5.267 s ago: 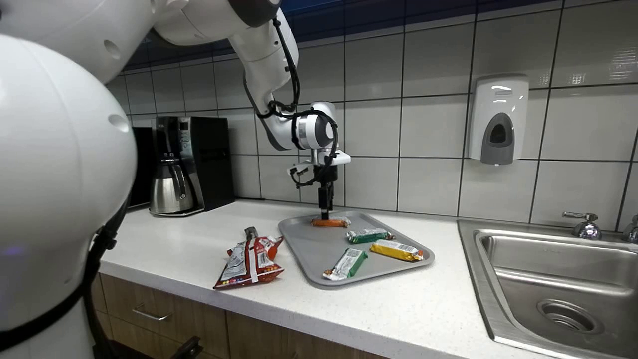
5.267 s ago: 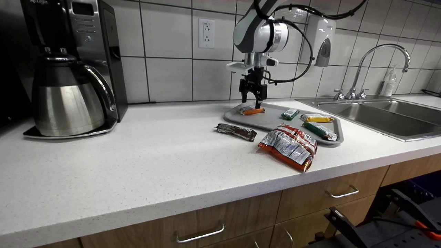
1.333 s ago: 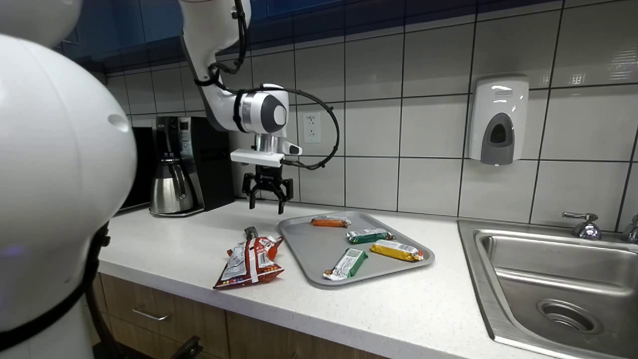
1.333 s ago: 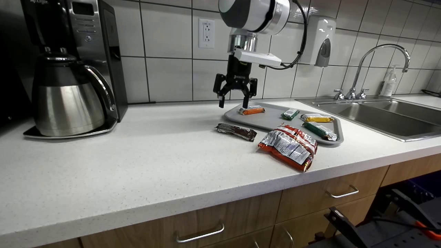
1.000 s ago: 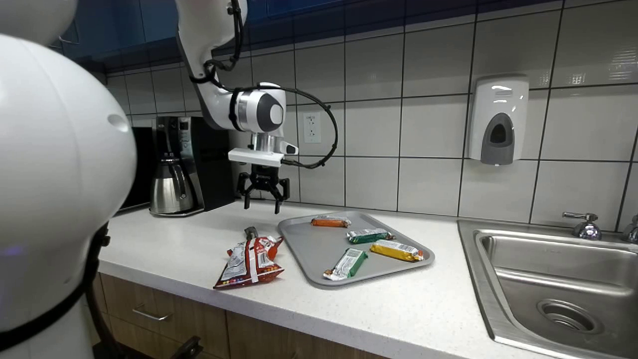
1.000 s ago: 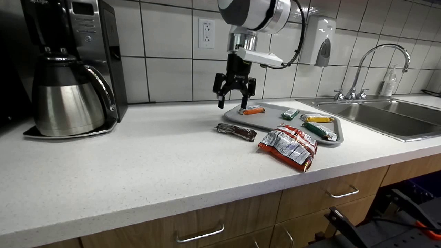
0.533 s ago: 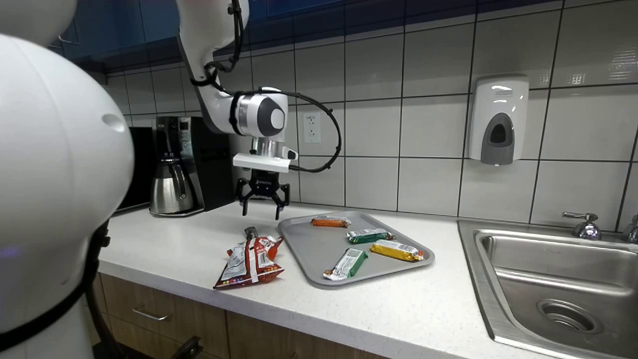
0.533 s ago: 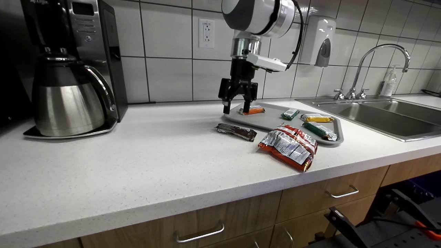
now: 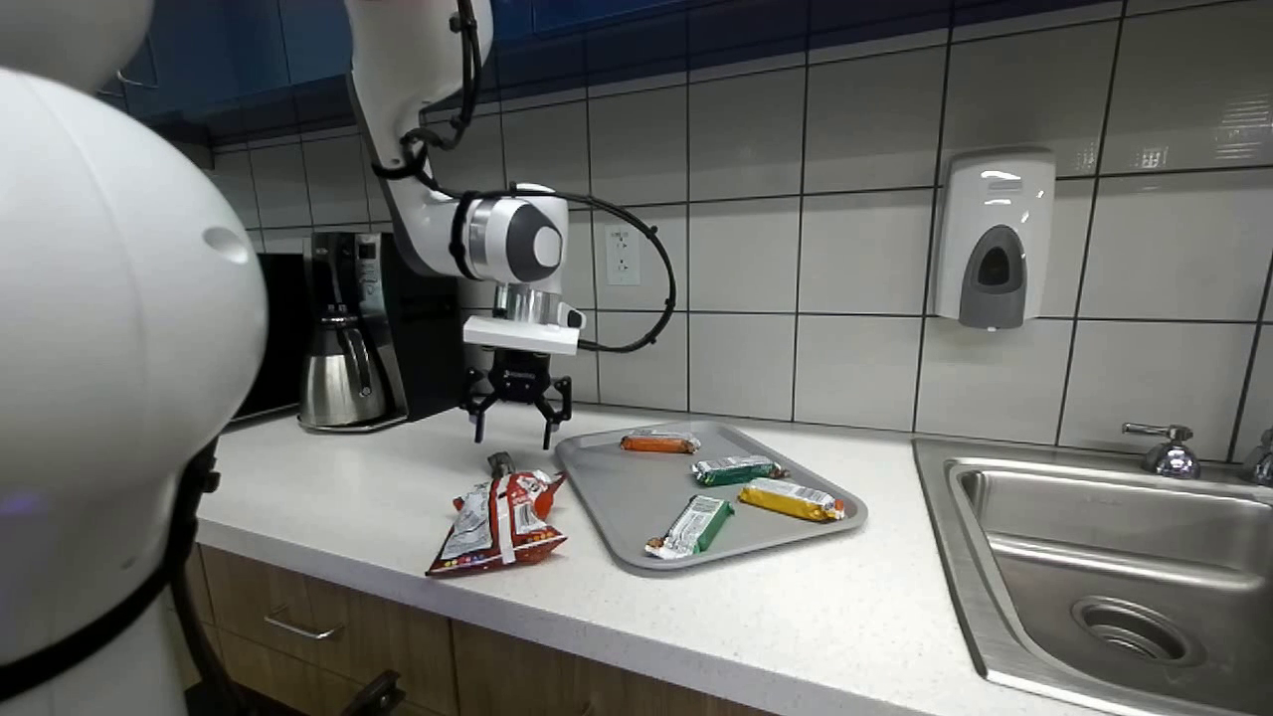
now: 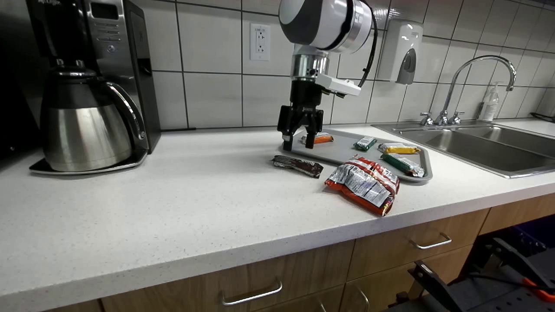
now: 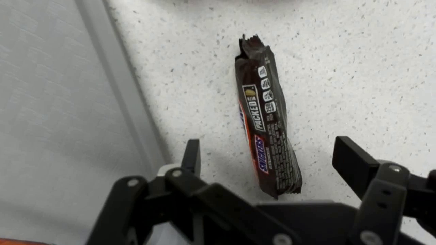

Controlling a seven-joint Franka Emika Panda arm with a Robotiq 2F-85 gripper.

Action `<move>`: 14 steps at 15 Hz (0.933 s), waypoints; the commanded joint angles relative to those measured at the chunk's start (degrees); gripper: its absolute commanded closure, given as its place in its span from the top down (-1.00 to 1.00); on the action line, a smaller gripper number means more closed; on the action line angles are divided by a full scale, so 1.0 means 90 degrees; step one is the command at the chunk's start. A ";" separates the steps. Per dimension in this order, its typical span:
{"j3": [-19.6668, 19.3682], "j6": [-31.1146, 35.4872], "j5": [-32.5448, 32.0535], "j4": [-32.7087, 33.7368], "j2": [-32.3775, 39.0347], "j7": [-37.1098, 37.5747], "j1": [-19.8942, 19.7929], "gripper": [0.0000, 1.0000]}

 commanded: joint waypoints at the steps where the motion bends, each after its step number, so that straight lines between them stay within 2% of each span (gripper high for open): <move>1: 0.0184 0.0300 -0.0090 -0.0368 -0.0242 -0.0226 -0.0147 1.00; 14: 0.0248 0.1196 -0.0395 -0.0682 -0.0089 -0.0048 -0.0072 1.00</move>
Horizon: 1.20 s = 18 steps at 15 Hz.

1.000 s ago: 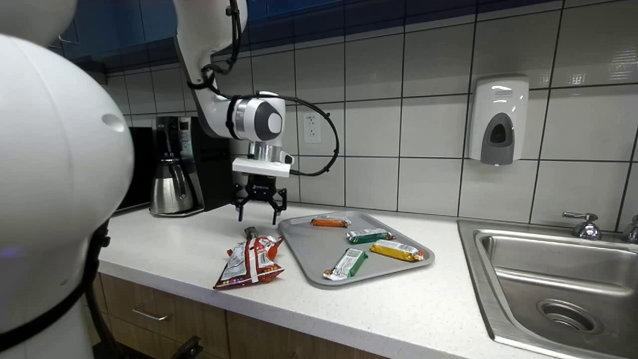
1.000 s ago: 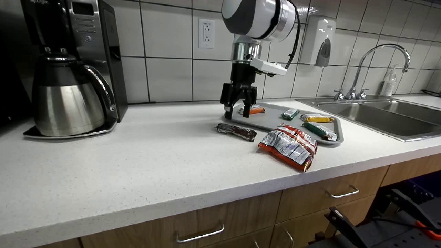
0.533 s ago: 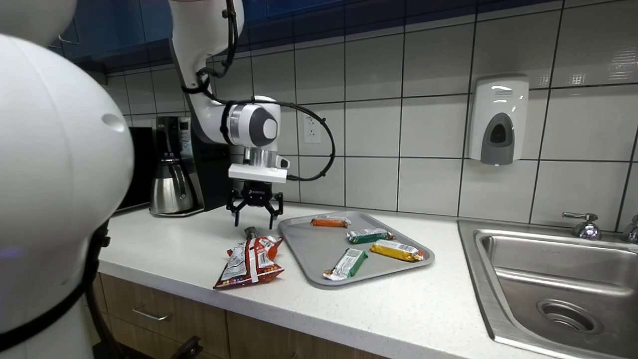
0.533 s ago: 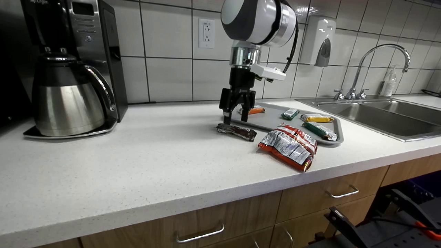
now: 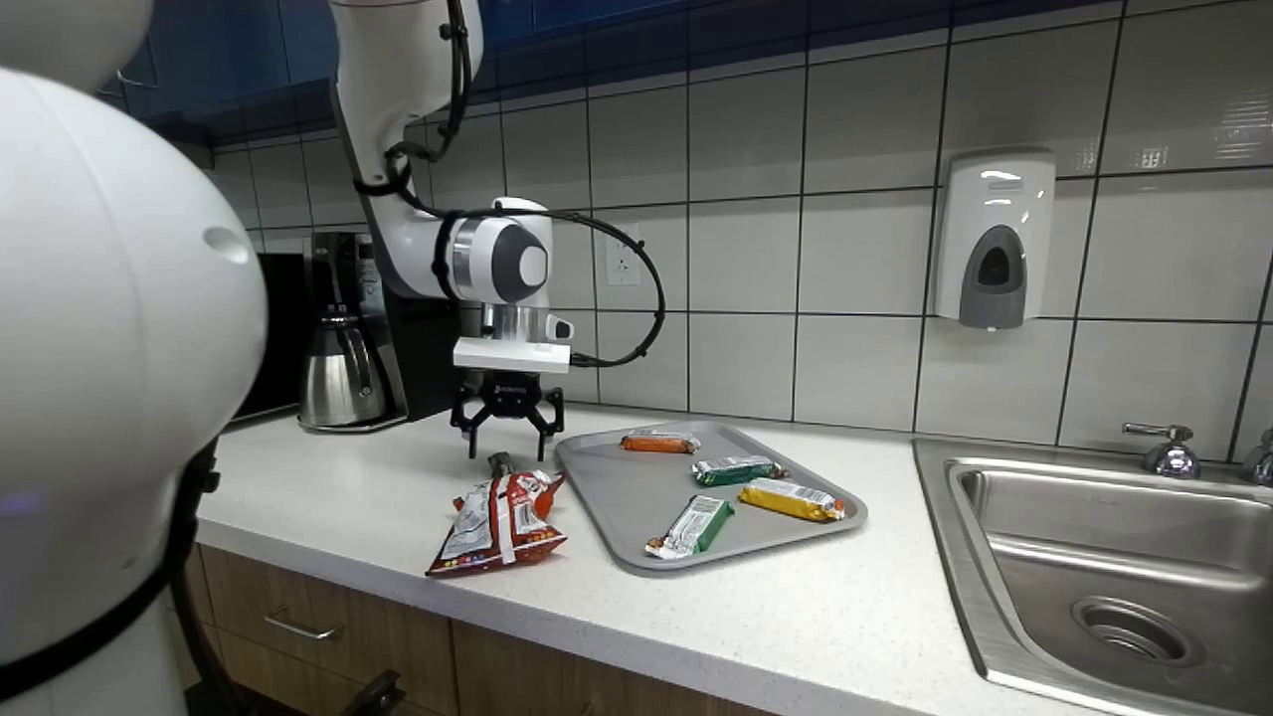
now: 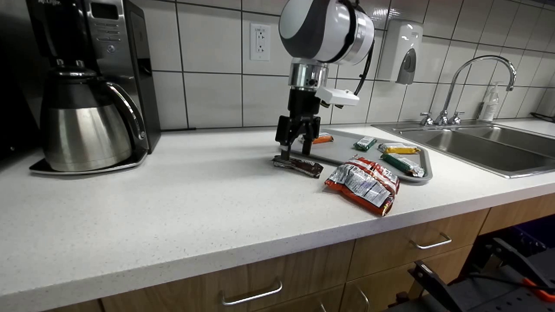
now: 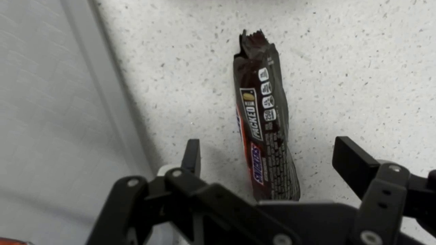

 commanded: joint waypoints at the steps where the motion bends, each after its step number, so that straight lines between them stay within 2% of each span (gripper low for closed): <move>1: 0.0090 0.0322 -0.0241 -0.0214 -0.0094 0.0038 -0.0077 1.00; 15: 0.0114 0.0483 -0.0476 -0.0396 -0.0133 0.0015 -0.0100 1.00; 16: 0.0119 0.0493 -0.0459 -0.0392 -0.0128 0.0031 -0.0100 0.50; 17: 0.0119 0.0489 -0.0460 -0.0389 -0.0125 0.0034 -0.0099 0.47; 18: 0.0124 0.0488 -0.0452 -0.0385 -0.0124 0.0029 -0.0102 0.31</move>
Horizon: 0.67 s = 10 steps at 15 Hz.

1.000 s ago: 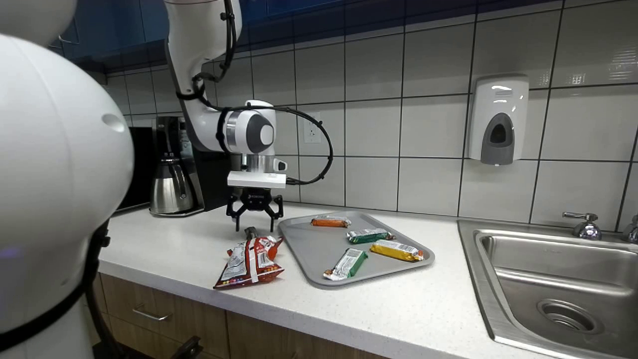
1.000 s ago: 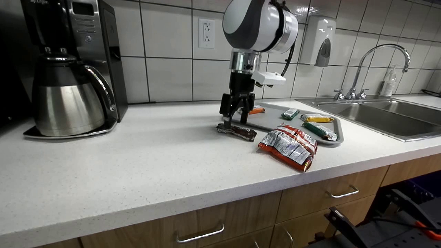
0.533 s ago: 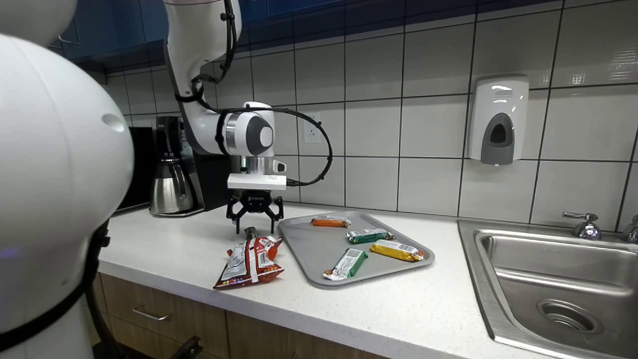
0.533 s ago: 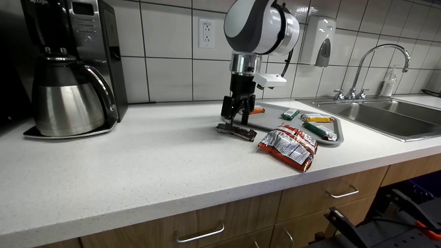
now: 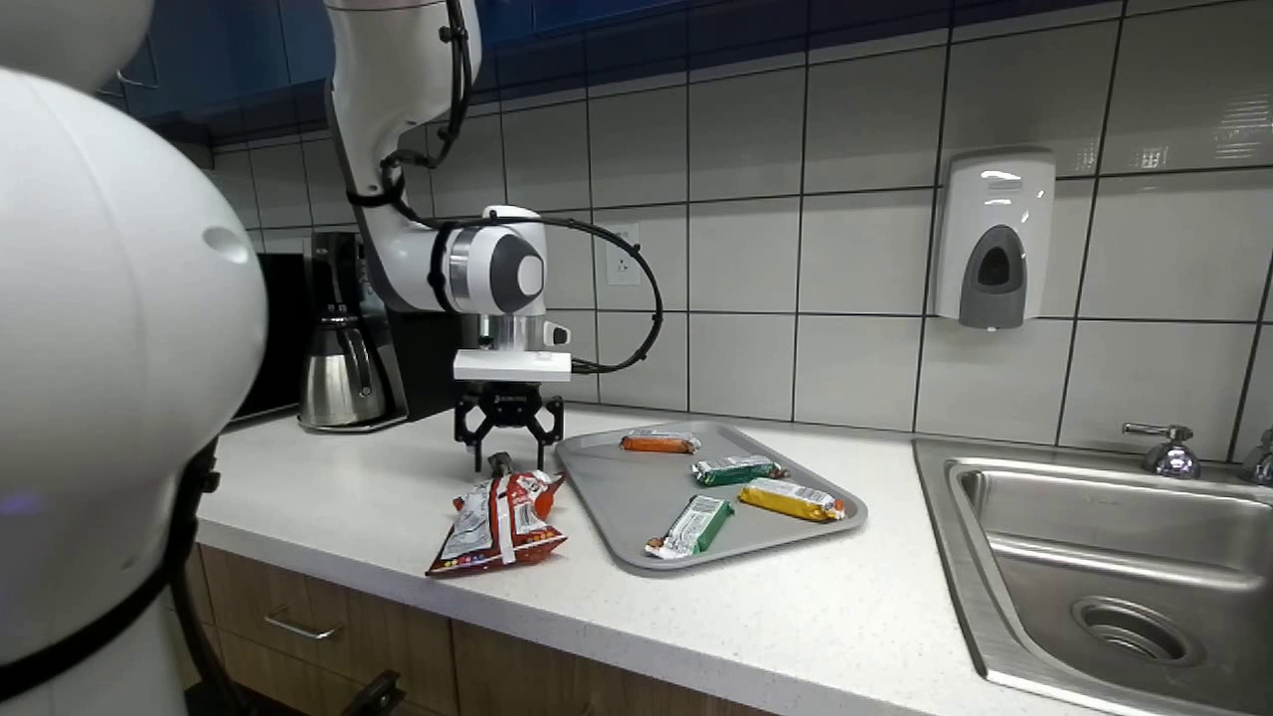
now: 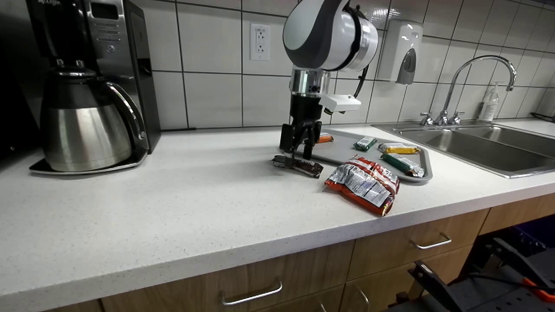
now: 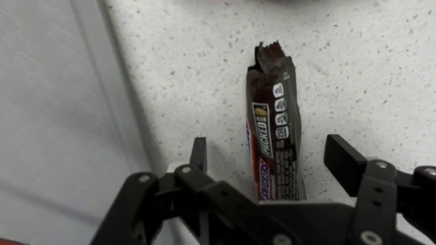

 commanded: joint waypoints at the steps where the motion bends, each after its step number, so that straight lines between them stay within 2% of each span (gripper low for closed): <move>1: 0.0118 0.0080 -0.0102 -0.0117 -0.0126 0.0040 -0.0099 0.17; 8: 0.0105 0.0063 -0.0121 -0.0082 -0.0097 0.0112 -0.0077 -0.91; 9: 0.0099 0.0070 -0.0131 -0.0079 -0.0090 0.0132 -0.0070 -1.00; 10: 0.0097 0.0064 -0.0130 -0.0074 -0.0089 0.0146 -0.0068 -0.98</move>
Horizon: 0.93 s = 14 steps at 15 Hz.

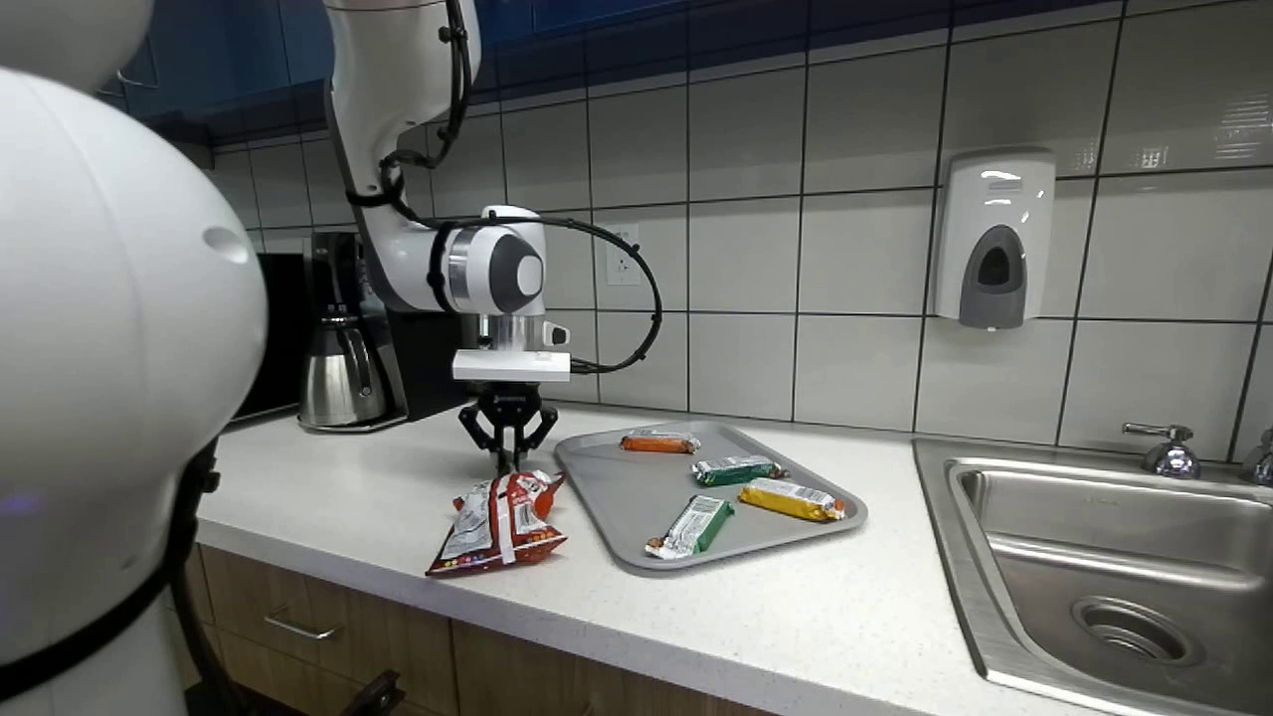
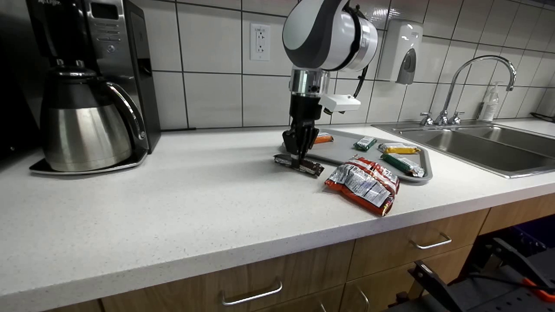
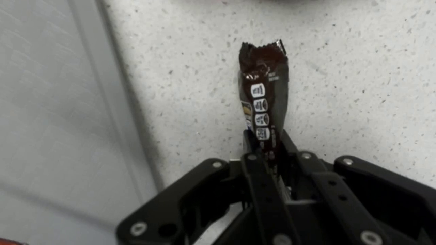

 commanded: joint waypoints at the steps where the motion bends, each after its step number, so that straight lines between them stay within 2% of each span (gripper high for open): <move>1: 0.0092 0.0041 -0.0106 -0.0058 -0.0091 0.0136 -0.0076 -0.93; 7: 0.0185 -0.0235 0.0299 0.0211 -0.0168 0.0225 -0.0163 -0.92; 14: 0.0093 -0.0708 0.0744 0.0770 -0.0210 0.0611 -0.0181 -0.92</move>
